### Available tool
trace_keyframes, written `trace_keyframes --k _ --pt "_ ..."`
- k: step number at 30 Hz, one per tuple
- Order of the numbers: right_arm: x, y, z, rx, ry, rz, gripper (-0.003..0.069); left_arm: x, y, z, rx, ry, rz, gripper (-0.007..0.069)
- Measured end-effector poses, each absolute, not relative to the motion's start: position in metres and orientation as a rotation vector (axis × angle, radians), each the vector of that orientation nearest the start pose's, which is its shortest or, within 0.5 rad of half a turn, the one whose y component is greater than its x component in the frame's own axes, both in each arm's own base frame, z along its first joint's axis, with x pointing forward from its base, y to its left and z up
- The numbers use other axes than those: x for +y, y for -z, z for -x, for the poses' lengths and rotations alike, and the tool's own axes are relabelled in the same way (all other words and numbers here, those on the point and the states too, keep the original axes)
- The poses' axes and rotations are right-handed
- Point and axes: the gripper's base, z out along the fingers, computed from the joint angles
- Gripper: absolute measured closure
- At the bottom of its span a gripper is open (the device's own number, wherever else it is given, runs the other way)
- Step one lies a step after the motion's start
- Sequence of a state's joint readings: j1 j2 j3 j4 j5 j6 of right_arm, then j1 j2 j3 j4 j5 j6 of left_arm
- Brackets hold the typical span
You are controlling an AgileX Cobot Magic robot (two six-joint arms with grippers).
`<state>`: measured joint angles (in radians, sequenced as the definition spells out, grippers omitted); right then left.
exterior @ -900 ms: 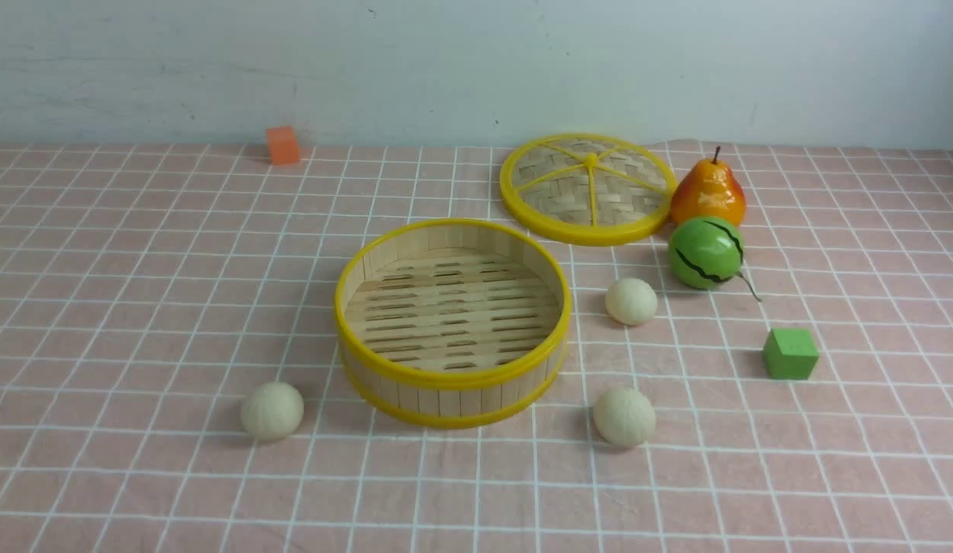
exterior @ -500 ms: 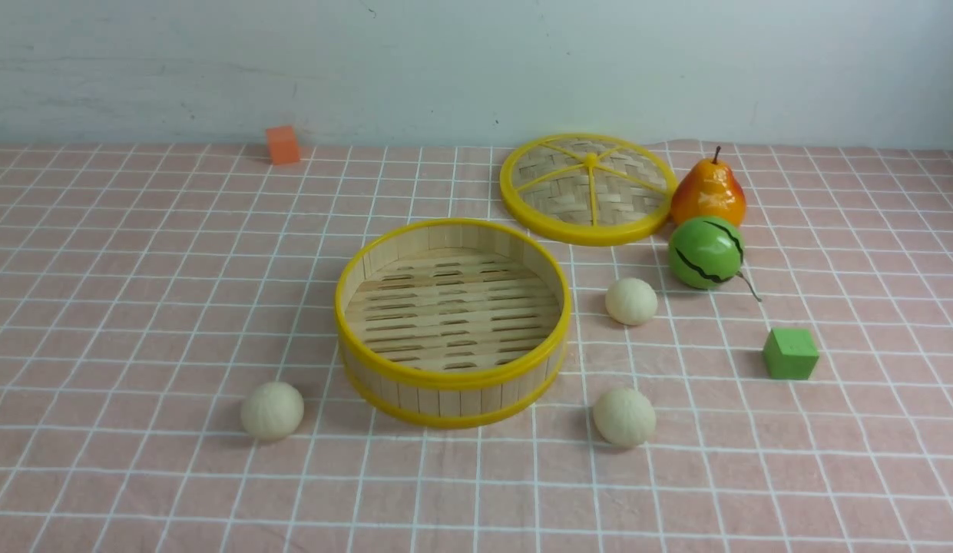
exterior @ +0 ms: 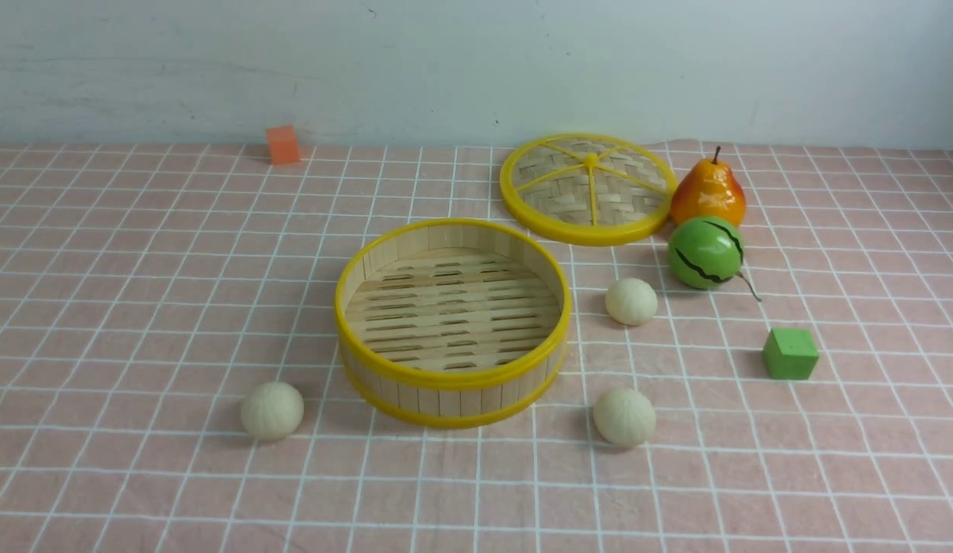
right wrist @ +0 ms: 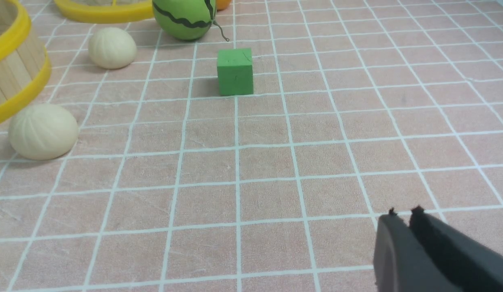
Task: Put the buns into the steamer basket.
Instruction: Use the left arm to grab a steamed stuffed bun
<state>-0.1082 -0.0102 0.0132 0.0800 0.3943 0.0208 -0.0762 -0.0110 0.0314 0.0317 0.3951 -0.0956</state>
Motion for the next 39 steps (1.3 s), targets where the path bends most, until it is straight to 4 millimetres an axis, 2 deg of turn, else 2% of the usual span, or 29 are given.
trace_keyframes --k 21,24,32,34,35,39 --pt "-0.003 -0.174 -0.052 1.863 -0.027 -0.173 0.0598 -0.003 -0.169 -0.053 1.880 0.090 0.001 0.0386" --pt "-0.003 -0.177 -0.054 1.805 -0.039 -0.184 0.0592 -0.004 -0.179 -0.055 1.771 0.098 -0.001 0.0386" --pt "-0.006 -0.206 -0.056 1.485 0.094 -0.074 0.0580 -0.005 -0.216 -0.055 1.363 0.124 -0.009 0.0386" --pt "-0.006 -0.212 -0.055 1.418 0.086 -0.077 0.0578 -0.005 -0.223 -0.053 1.284 0.130 -0.009 0.0386" --pt "-0.006 -0.220 -0.054 1.329 0.044 -0.105 0.0575 -0.005 -0.230 -0.050 1.198 0.153 0.002 0.0386" --pt "-0.005 -0.232 -0.050 1.190 -0.054 -0.161 0.0572 -0.004 -0.242 -0.045 1.059 0.271 0.074 0.0386"
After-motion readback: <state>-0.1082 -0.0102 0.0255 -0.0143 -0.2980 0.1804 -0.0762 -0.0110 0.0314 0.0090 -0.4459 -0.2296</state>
